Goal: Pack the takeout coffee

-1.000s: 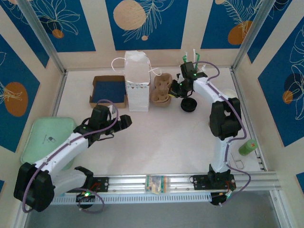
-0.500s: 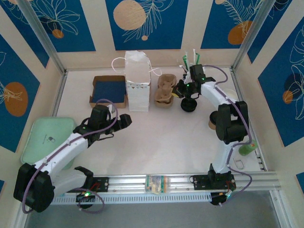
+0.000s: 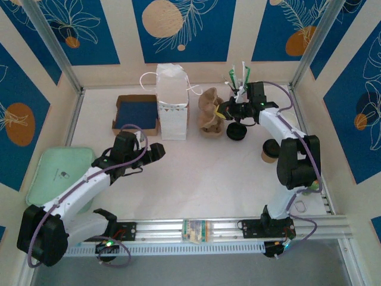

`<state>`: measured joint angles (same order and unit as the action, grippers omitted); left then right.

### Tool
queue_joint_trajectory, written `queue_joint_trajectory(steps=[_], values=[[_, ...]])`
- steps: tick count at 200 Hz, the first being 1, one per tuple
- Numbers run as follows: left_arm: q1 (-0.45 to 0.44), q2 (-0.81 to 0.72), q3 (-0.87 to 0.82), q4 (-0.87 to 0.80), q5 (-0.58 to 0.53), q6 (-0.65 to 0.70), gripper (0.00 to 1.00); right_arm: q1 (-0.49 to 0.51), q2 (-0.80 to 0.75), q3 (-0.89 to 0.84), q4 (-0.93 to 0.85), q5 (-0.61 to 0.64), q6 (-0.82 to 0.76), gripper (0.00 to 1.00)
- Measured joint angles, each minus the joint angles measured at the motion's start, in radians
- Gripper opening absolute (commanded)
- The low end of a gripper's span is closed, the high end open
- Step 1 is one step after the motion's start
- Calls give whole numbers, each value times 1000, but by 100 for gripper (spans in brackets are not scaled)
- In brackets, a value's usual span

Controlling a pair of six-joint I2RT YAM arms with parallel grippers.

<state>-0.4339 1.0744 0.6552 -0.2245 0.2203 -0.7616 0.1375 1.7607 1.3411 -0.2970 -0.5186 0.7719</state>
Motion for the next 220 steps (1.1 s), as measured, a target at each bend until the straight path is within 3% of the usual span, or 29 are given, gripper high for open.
queue_joint_trajectory(steps=[128, 220], values=[[0, 0, 0, 5, 3, -8, 87, -71, -85, -230, 80, -99, 13, 0], [0, 0, 0, 11, 12, -15, 87, -64, -85, -167, -64, 10, -84, 31]])
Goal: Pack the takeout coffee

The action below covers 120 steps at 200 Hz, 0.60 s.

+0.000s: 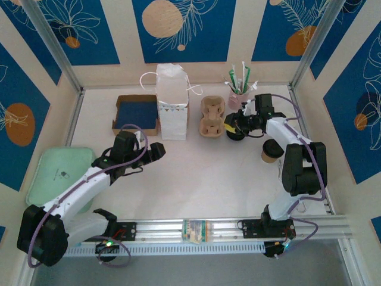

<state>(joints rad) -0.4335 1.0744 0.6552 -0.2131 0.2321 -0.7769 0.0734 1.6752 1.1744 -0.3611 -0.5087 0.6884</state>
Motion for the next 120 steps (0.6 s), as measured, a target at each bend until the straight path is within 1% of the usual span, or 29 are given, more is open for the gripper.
queue_joint_trajectory(steps=[28, 50, 76, 96, 120], values=[[0, 0, 0, 4, 0, 0, 87, 37, -9, 71, -82, 115, -39, 35], [0, 0, 0, 5, 0, 0, 87, 93, -16, 169, -180, 263, -78, 40], [0, 0, 0, 6, 0, 0, 87, 171, -8, 338, -306, 442, -123, 45], [0, -2, 0, 5, 0, 0, 87, 225, 35, 486, -391, 568, -151, 47], [1, -23, 0, 4, -1, 0, 87, 280, 145, 657, -510, 698, -166, 50]])
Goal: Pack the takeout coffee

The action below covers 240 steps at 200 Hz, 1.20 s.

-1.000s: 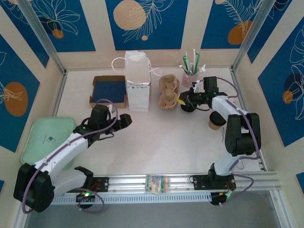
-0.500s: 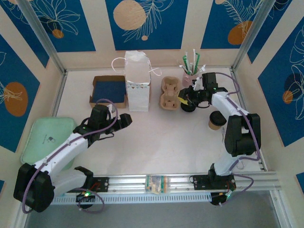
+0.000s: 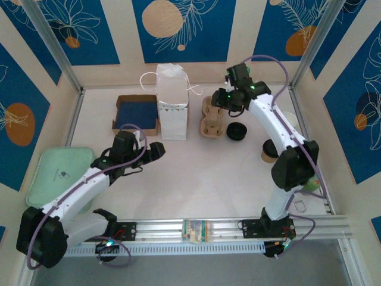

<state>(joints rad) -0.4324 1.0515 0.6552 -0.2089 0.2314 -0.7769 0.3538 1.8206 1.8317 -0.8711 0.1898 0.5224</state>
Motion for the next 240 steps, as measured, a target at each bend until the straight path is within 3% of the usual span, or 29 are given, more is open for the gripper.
queue_joint_trajectory(steps=[74, 240], values=[[0, -16, 0, -2, 0, 0, 87, 65, 306, 272, -269, 176, -1, 55], [3, -24, -13, -2, 0, 0, 87, 71, 375, 323, -305, 178, 0, 51]])
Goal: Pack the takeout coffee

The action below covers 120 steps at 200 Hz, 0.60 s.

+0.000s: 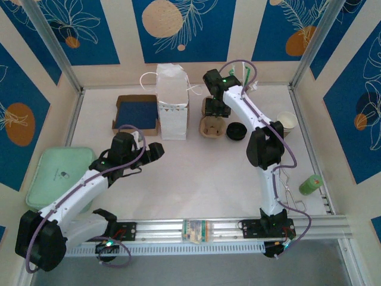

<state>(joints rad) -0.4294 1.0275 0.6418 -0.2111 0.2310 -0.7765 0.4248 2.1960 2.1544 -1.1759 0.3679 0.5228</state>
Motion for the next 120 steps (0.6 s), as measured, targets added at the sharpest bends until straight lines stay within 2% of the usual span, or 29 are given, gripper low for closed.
queue_joint_trajectory(steps=[120], values=[[4, 0, 0, 0, 0, 0, 87, 2, 36, 21, 1, -13, 0, 49]])
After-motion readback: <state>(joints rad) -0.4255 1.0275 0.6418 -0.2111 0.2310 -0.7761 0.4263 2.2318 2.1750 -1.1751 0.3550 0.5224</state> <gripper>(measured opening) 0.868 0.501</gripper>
